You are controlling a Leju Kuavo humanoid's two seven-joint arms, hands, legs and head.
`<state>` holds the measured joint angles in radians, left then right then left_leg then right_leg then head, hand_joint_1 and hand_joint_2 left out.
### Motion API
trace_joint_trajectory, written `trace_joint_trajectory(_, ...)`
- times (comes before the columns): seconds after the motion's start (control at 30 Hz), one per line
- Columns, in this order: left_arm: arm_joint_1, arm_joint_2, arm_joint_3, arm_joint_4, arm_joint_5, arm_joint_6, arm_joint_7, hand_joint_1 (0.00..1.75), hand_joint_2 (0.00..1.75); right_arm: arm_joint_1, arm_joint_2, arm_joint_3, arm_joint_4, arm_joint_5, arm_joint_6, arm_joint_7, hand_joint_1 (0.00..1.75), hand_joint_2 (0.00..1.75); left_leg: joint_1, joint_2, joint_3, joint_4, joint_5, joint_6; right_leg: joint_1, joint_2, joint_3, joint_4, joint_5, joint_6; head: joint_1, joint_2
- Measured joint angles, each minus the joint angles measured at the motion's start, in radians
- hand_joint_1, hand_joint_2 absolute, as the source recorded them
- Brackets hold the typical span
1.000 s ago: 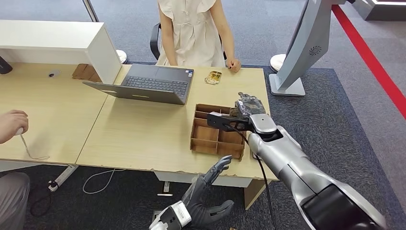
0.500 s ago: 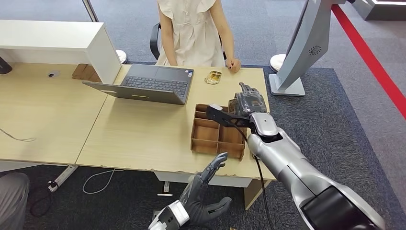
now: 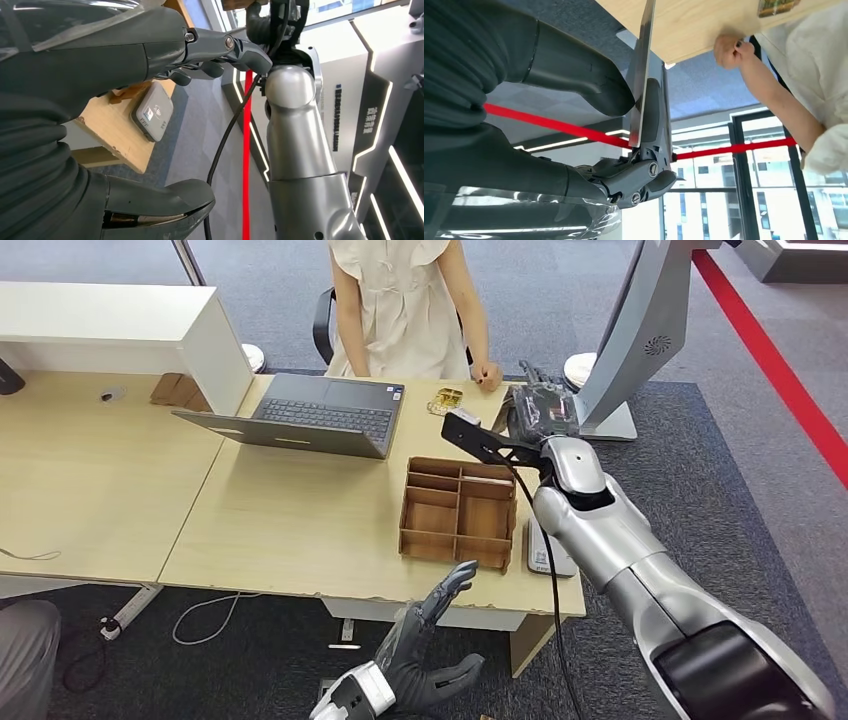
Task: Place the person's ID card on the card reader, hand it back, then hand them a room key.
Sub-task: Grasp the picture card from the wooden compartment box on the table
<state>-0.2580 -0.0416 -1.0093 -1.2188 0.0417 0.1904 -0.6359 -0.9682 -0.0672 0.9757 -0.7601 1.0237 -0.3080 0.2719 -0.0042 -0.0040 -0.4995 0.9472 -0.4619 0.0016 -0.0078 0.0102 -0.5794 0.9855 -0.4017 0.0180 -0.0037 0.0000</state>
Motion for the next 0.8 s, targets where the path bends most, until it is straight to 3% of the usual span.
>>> trace_joint_trajectory(0.2, 0.003, -0.001, 0.005, 0.000, -0.011, 0.021, -0.001, 0.00, 1.75, 0.038, -0.021, -0.023, -0.084, -0.015, -0.057, -0.023, 1.75, 1.75, 0.000, 0.000, 0.000, 0.000, 0.000, 0.000, 0.000, 0.000, 0.000, 0.000, 0.000, 0.000, 0.000, 0.000)
trace_joint_trajectory(0.47, 0.011, 0.002, 0.014, -0.002, -0.017, 0.051, 0.018, 0.00, 1.75, 0.176, -0.056, -0.071, -0.267, 0.014, -0.166, -0.036, 1.75, 1.75, 0.000, 0.000, 0.000, 0.000, 0.000, 0.000, 0.000, 0.000, 0.000, 0.000, 0.000, 0.000, 0.000, 0.000)
trace_joint_trajectory(0.67, 0.015, 0.009, 0.013, -0.010, -0.017, 0.065, 0.050, 0.00, 1.75, 0.279, -0.082, -0.100, -0.390, 0.063, -0.157, -0.002, 1.75, 1.75, 0.000, 0.000, -0.001, 0.000, 0.000, 0.000, 0.000, 0.000, 0.000, 0.000, 0.000, 0.000, 0.000, 0.000)
trace_joint_trajectory(0.8, 0.015, 0.012, 0.007, -0.017, -0.008, 0.083, 0.060, 0.00, 1.75, 0.290, -0.092, -0.110, -0.416, 0.064, -0.130, 0.009, 1.75, 1.75, 0.000, 0.000, -0.001, 0.000, 0.000, 0.000, 0.000, 0.000, 0.000, 0.000, 0.000, 0.000, 0.000, 0.000)
